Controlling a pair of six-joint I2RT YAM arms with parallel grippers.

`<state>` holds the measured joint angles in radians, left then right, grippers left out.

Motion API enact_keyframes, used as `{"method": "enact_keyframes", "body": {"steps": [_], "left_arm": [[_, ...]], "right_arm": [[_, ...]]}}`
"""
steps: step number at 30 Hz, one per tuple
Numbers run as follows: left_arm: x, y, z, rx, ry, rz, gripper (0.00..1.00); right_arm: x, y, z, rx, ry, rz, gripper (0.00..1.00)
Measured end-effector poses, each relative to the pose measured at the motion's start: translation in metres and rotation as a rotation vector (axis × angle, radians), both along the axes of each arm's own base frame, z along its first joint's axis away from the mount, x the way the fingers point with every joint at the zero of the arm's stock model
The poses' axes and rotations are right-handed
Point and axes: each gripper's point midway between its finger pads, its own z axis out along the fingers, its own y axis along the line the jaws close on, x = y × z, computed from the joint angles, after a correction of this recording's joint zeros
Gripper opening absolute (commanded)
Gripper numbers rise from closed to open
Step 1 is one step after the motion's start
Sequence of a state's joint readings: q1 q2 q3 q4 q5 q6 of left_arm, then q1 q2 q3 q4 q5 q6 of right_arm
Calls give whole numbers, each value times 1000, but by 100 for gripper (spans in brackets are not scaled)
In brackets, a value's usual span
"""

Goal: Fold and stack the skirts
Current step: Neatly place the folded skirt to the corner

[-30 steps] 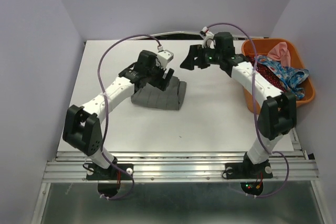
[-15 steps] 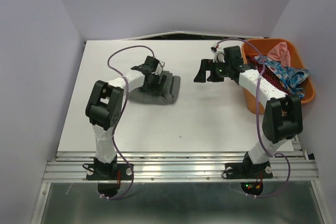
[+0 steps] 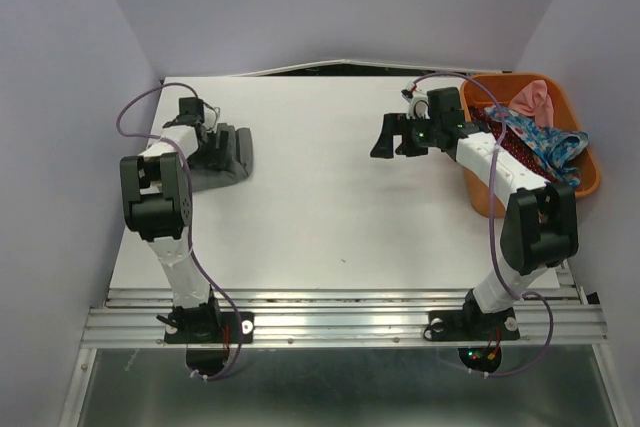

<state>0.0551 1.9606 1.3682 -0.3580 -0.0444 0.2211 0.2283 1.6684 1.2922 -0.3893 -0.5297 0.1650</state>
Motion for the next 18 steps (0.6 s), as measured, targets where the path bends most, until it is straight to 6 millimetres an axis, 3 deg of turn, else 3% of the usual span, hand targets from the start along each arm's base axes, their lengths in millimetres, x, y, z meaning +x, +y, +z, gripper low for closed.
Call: {"method": "enact_keyframes", "body": {"steps": [4,8,18], "left_arm": [[-6,42,3,56,13,-16,91],[-15,61,4,96,29,-49,90],[-38,62,11,139,85,-149,95]], "right_arm": [[0,-1,-1,-8,-4,7,100],[-2,-2,-3,-21,-3,15,100],[-6,-12,-7,-48,13,11,100]]}}
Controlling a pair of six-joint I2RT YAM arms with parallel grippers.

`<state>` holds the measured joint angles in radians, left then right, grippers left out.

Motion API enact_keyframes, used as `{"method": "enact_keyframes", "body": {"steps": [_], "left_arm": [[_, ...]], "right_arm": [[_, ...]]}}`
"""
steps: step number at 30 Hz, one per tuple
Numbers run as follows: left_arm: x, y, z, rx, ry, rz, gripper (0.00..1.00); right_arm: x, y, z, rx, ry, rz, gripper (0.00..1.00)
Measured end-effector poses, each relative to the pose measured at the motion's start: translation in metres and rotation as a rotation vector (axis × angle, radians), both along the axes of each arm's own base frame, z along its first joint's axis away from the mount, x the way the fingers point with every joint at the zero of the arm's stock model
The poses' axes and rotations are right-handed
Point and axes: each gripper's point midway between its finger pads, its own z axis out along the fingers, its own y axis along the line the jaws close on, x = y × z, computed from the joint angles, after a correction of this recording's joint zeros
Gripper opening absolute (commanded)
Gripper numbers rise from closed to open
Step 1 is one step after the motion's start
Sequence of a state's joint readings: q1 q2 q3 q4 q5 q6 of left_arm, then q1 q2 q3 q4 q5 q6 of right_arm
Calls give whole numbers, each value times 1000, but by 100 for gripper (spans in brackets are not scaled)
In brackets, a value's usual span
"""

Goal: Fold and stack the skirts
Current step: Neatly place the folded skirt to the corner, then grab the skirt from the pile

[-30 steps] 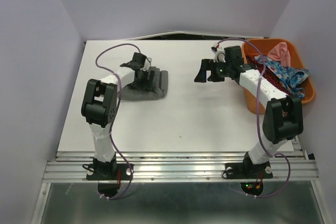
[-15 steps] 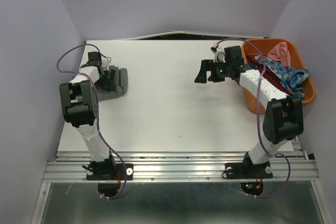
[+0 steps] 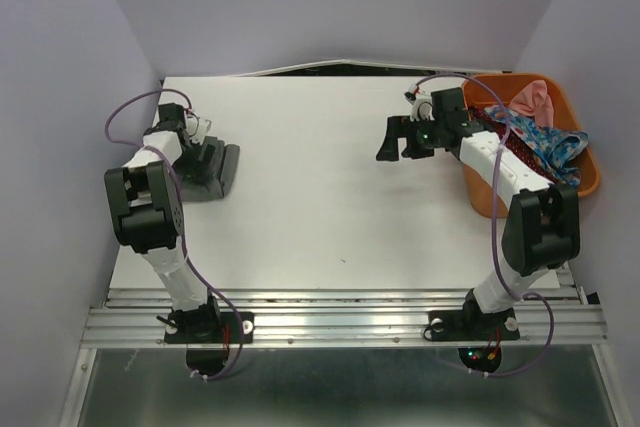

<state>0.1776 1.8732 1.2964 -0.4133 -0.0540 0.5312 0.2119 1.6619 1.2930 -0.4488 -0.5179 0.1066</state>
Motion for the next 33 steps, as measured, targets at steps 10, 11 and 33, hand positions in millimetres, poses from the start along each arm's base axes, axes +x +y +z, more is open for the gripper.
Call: {"method": "enact_keyframes", "body": {"steps": [10,11,33], "left_arm": [[38,-70,189,15,-414,-166,98],[39,-86,224,-9,-508,-194,98],[-55,-165,260,-274,-602,-397,99]], "right_arm": [[29,-35,79,3,-169,-84,100],[30,-43,91,-9,-202,-101,100],[64,-299,122,-513,-259,-396,92]]}}
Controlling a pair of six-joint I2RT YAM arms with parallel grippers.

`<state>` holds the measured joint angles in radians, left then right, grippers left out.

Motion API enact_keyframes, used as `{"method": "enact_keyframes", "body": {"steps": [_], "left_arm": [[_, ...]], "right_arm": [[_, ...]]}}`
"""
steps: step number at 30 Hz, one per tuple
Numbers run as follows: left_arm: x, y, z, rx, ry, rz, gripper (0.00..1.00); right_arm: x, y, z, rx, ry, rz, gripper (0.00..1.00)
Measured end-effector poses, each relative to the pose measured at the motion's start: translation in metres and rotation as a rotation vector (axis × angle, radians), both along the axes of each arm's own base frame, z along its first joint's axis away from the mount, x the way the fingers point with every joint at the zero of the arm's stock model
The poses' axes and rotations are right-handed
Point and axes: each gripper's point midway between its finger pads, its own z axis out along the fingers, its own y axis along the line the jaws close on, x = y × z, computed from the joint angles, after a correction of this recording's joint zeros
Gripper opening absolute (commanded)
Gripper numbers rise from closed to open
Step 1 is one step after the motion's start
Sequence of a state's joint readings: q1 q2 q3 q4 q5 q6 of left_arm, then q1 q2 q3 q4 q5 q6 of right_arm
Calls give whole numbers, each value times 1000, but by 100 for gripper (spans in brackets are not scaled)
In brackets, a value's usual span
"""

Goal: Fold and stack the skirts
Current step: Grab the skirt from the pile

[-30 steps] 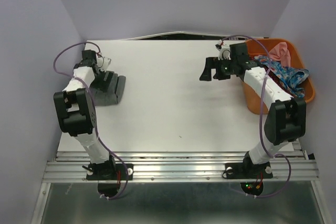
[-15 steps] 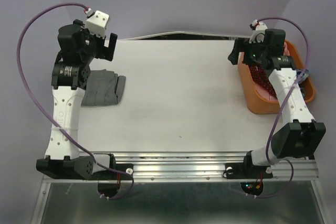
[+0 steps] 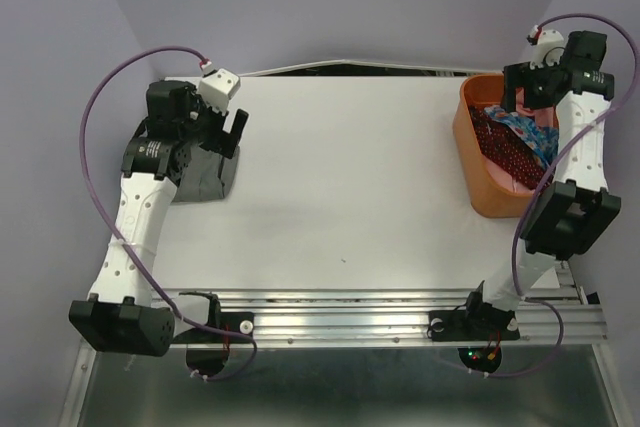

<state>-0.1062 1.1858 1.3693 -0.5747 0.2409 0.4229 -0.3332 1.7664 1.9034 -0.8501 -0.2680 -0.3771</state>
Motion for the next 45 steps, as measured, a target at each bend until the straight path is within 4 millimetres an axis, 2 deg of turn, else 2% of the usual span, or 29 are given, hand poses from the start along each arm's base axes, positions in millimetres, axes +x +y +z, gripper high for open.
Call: {"method": "enact_keyframes", "body": {"steps": [5,8,9,11,13,16,19,20,21,22,25,28,32,35,37,40,43,44,45], "left_arm": [[22,-11,-7,-21,40,-27,99],[28,-15,-17,-37,75,-30,99],[28,-15,-18,-41,79,-29,99],[28,-15,-20,-45,79,-23,99],[28,-15,-20,-45,68,-19,99],[25,-14,-26,-46,71,-15,99],[23,-14,-39,-54,97,-9,99],[21,-15,-43,-59,109,-6,99],[20,-15,-48,-61,122,-5,98],[19,-15,-50,-63,128,-5,99],[20,-15,-51,-62,131,-5,99],[27,-16,-49,-58,135,-7,99],[35,-17,-56,-58,155,-6,99],[37,-19,-60,-66,169,-8,99],[38,-20,-61,-72,176,-7,99],[47,-21,-56,-80,170,-3,98],[53,-22,-49,-86,157,1,98],[55,-23,-46,-90,150,3,98],[56,-23,-41,-95,139,4,98]], "right_arm": [[10,4,-12,-45,68,115,89],[17,6,-31,-32,125,165,86],[18,7,-46,-16,163,189,83],[13,10,-64,7,219,210,71],[7,13,-80,30,265,225,66],[-2,20,-95,61,303,249,59],[-10,26,-110,90,338,264,39],[-15,28,-119,103,357,269,24],[-17,30,-120,109,360,269,16],[-21,32,-126,123,373,270,1],[-25,36,-129,145,379,266,1],[-22,37,-125,150,352,257,1],[-17,37,-101,141,280,225,1],[-12,35,-63,116,182,188,1],[-2,31,-31,92,91,162,1],[9,29,27,74,-68,122,1],[15,36,96,89,-259,110,1],[16,37,109,91,-295,114,1],[17,43,138,100,-375,130,1]]}}
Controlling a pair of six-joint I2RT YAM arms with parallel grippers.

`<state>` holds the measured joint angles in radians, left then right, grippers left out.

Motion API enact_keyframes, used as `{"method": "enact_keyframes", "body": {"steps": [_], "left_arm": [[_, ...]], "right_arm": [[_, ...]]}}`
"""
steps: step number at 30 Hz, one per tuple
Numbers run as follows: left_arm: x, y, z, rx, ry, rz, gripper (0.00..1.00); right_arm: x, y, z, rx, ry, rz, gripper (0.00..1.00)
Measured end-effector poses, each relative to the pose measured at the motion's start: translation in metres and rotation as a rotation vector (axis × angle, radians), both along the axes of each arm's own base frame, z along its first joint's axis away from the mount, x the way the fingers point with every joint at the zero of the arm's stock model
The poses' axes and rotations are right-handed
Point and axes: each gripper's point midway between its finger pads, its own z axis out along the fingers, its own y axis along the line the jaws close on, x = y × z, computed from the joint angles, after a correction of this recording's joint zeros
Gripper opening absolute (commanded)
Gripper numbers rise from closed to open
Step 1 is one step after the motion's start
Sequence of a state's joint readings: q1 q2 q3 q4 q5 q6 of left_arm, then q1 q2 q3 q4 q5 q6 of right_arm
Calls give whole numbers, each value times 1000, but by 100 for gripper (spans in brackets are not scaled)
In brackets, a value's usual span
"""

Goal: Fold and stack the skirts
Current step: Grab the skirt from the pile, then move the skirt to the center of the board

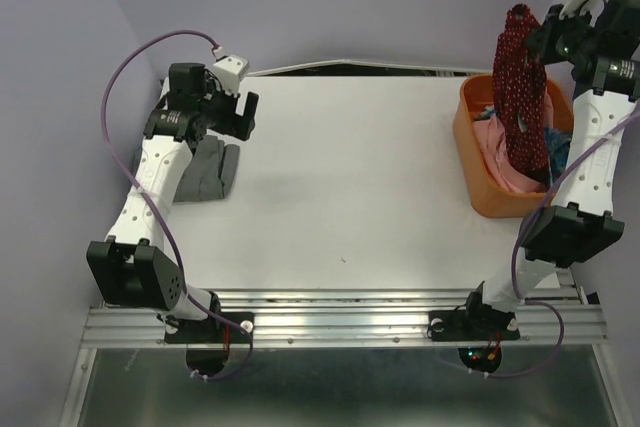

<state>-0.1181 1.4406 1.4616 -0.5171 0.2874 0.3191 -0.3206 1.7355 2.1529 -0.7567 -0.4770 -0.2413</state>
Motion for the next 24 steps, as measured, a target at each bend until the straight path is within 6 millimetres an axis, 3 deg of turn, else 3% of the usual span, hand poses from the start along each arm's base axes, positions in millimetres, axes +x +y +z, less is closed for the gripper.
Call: {"method": "enact_keyframes", "body": {"steps": [4,6,10,15,20,24], "left_arm": [[4,-1,16,-20,-35,10,98],[7,-3,26,-35,-56,16,98],[11,-6,40,-64,-88,21,98],[13,-9,46,-95,-105,23,98],[15,-8,55,-125,-130,43,98],[13,-1,72,-162,-172,52,98]], "right_arm": [[-2,24,64,92,-179,80,1],[-7,38,84,160,-228,129,1],[-18,70,142,340,-383,281,1],[-40,105,202,461,-539,445,1],[-67,165,237,519,-627,630,1],[-88,217,247,560,-637,773,1]]}}
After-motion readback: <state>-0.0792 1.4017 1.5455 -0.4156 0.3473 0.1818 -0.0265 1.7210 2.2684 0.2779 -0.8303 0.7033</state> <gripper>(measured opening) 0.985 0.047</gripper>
